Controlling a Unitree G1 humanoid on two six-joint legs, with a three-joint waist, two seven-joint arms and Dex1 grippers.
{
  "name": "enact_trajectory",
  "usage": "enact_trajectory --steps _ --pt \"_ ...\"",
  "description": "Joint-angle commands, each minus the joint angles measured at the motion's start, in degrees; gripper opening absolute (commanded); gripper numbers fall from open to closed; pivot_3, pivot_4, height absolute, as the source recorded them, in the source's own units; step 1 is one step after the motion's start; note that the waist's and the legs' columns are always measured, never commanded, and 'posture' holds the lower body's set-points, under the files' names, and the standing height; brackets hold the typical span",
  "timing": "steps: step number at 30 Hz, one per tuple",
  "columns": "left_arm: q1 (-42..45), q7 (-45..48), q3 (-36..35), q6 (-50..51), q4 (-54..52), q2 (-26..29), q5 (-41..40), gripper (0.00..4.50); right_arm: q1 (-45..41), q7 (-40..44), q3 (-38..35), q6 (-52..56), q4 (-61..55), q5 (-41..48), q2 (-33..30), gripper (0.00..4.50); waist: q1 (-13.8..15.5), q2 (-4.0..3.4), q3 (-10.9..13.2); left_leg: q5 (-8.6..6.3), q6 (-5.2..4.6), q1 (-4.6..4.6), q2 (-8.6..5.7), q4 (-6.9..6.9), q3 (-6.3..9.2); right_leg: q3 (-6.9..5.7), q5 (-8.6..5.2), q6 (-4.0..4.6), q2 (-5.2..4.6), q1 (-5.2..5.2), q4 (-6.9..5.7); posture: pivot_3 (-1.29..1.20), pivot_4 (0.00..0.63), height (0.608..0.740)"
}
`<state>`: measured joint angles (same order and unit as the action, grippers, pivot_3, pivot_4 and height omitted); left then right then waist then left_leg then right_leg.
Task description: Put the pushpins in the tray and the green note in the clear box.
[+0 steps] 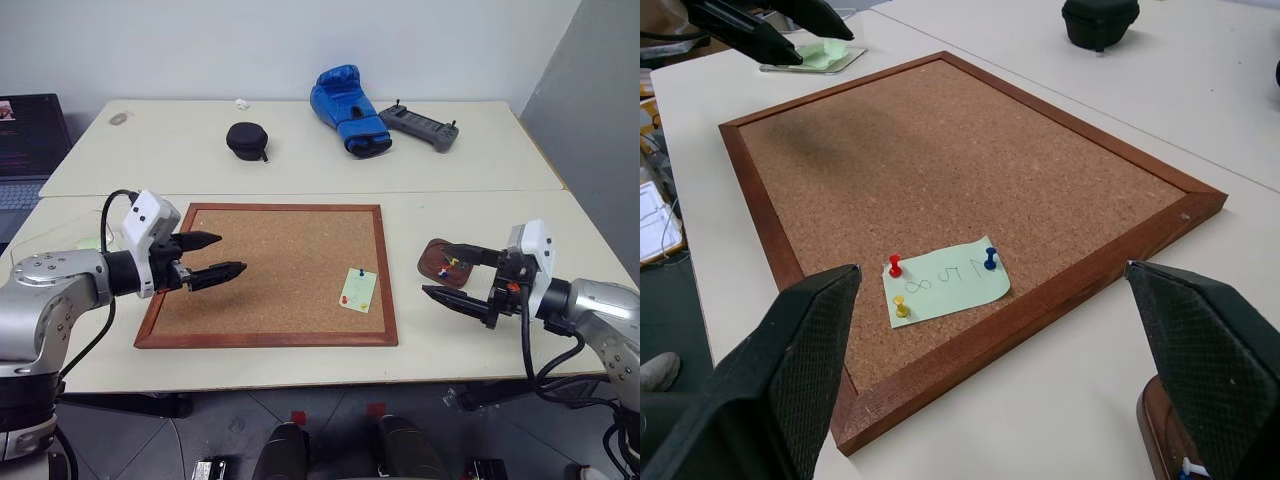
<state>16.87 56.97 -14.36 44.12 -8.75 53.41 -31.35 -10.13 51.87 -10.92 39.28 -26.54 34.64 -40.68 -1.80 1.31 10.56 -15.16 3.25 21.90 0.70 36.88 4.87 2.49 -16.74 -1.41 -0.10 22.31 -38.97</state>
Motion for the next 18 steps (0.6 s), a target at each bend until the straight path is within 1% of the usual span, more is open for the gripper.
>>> enact_trajectory --steps 1,7,18 --pt "0.19 0.4 -0.98 -1.49 -1.0 0.83 -0.2 4.5 -0.72 -0.56 -0.41 0.08 -1.57 1.49 -0.6 4.49 0.0 0.0 0.0 0.0 0.0 0.0 0.0 0.0 0.0 0.0 0.0 0.0 0.0 0.0 0.0 0.0 0.15 0.74" --pt "-0.18 0.75 -1.24 -1.7 -0.84 0.93 -0.74 4.5 -0.16 0.14 -0.11 -1.37 -0.88 1.18 -1.44 4.49 -0.01 0.0 0.0 0.0 0.0 0.0 0.0 0.02 -0.01 0.01 0.0 0.0 -0.06 -0.01 -0.01 0.0 0.15 0.74" --pt "-0.32 1.97 -1.21 -3.9 -0.27 0.74 -0.55 4.5 0.31 0.01 0.85 -3.27 -0.34 0.82 -1.1 4.49 -0.01 0.0 0.0 0.0 0.0 -0.01 0.0 0.02 -0.01 0.01 0.0 0.0 -0.05 -0.01 -0.01 0.0 0.15 0.74"
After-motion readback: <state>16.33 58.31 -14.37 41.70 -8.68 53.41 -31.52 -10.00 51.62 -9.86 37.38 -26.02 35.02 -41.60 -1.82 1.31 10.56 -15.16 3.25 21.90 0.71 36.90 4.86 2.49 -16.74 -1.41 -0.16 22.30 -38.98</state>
